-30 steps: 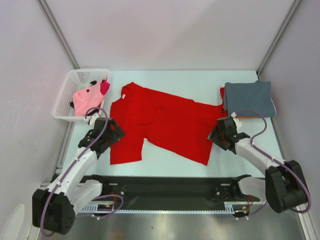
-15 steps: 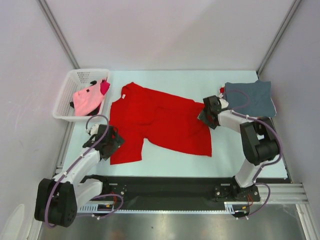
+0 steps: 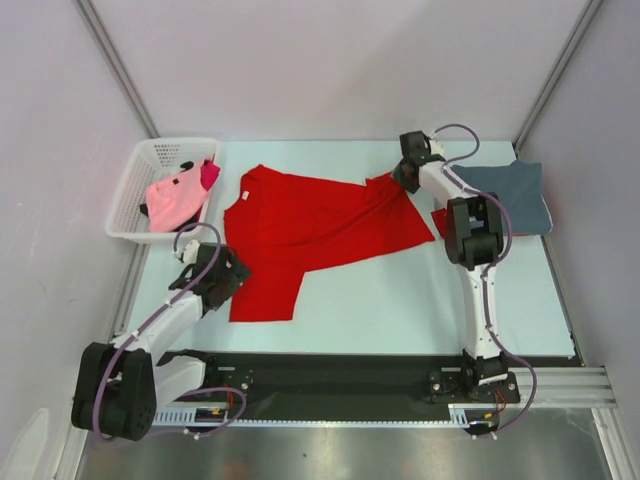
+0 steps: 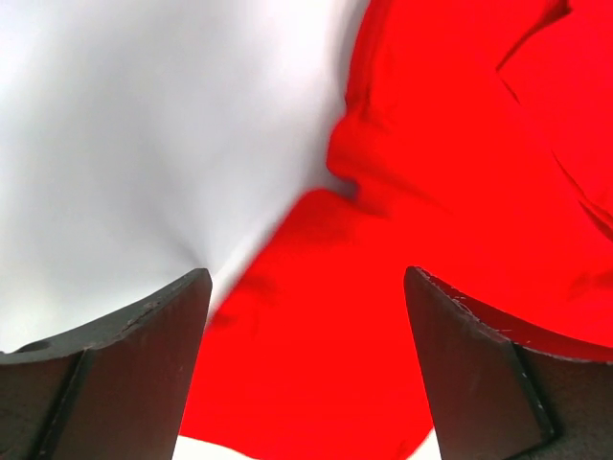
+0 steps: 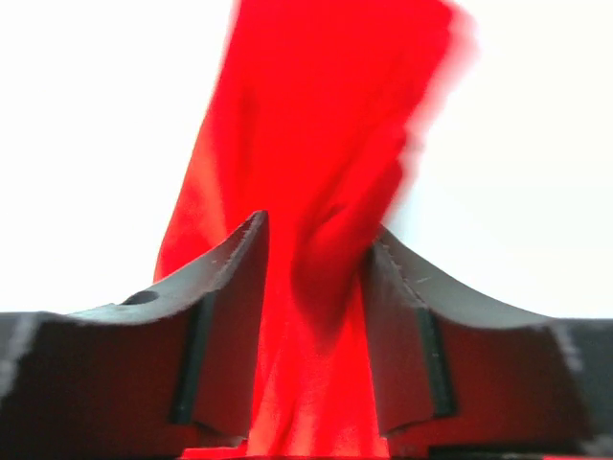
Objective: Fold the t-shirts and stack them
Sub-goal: Flatten the tshirt out
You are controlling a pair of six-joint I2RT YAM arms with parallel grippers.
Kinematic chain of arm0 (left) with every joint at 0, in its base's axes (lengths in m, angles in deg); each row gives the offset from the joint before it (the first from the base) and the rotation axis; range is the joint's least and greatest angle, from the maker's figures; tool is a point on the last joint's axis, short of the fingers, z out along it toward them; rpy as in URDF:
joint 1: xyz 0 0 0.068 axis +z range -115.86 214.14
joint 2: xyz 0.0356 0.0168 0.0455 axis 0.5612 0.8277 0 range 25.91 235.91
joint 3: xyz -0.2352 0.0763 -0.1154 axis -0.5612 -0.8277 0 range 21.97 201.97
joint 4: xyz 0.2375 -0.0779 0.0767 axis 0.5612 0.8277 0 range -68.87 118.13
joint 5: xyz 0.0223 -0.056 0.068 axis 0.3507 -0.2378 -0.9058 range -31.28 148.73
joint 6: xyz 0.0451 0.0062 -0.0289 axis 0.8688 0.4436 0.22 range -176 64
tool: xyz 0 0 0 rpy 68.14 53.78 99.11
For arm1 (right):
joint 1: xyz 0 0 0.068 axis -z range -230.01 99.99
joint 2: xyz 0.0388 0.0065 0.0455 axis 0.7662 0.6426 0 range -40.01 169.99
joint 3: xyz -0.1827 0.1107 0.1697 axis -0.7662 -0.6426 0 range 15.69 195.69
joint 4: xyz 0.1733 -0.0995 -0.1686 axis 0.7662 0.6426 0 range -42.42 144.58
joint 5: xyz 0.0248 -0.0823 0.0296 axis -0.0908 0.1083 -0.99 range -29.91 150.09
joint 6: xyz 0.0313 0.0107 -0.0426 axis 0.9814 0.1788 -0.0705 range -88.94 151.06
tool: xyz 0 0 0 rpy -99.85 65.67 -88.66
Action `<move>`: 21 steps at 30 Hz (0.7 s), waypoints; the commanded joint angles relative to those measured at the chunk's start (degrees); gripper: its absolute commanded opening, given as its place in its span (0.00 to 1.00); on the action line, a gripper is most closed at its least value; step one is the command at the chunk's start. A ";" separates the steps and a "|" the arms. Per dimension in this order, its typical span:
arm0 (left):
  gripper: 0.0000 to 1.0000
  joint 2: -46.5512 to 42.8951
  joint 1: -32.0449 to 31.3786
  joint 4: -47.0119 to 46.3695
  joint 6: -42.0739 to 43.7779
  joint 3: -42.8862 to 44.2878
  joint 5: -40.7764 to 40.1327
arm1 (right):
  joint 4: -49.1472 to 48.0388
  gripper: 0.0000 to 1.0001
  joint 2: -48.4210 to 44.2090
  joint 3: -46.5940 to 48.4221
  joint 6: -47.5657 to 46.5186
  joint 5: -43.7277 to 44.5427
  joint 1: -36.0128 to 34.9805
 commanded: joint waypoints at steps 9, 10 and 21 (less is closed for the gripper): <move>0.81 -4.90 0.00 0.40 3.31 -1.85 6.27 | 0.42 0.66 -10.06 -12.40 -4.43 -0.37 1.28; 0.81 -5.78 -0.35 1.37 3.40 -2.20 6.01 | -0.29 0.67 -12.96 -14.64 -4.61 -0.37 1.46; 0.83 -14.49 -0.62 9.47 2.52 -3.87 4.42 | -5.04 0.69 -28.27 -38.47 -4.96 5.86 -0.12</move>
